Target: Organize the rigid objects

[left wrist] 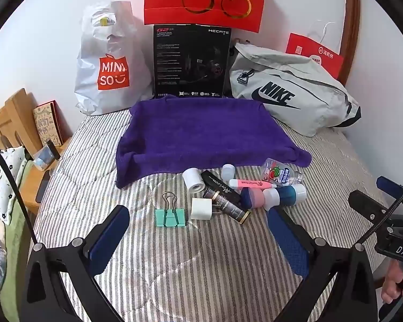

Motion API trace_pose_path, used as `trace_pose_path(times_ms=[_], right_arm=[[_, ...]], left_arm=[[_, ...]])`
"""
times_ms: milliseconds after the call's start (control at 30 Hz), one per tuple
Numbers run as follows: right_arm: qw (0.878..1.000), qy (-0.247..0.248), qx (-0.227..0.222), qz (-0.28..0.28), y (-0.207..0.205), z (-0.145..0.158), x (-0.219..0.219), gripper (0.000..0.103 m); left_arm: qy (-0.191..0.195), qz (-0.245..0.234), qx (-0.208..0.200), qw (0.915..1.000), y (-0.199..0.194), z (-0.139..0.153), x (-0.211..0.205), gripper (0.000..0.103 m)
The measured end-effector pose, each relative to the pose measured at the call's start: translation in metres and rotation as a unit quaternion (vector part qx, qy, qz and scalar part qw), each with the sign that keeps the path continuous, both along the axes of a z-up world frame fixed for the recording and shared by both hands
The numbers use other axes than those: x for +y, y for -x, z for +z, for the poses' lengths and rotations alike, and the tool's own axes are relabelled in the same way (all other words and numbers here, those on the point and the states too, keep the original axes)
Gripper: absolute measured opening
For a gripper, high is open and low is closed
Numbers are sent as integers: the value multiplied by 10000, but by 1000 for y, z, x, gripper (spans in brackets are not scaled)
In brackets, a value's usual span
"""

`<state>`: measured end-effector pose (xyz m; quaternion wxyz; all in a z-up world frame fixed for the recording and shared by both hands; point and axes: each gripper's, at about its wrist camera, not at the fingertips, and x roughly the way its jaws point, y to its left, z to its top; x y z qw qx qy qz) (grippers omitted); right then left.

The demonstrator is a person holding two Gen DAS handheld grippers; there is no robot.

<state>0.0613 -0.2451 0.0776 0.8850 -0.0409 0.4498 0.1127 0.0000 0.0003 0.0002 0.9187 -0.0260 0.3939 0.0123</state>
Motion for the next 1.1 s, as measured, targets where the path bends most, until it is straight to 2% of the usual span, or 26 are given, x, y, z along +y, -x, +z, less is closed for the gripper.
trace_pose_path(times_ms=[600, 633, 700, 900, 1100], right_arm=[[10000, 2, -50, -12, 1, 4, -1, 101], [10000, 0, -52, -18, 1, 4, -2, 101], [10000, -8, -46, -12, 1, 4, -2, 101], [10000, 27, -31, 0, 1, 3, -2, 101], [10000, 49, -1, 8, 2, 1, -1, 101]], left_arm=[[-47, 20, -57, 10000, 3, 6, 13, 103], [132, 38, 5, 9999, 3, 1, 6, 103], [104, 51, 0, 9999, 3, 0, 6, 103], [429, 80, -11, 9990, 2, -2, 9, 103], [124, 89, -178, 9997, 3, -3, 11, 103]])
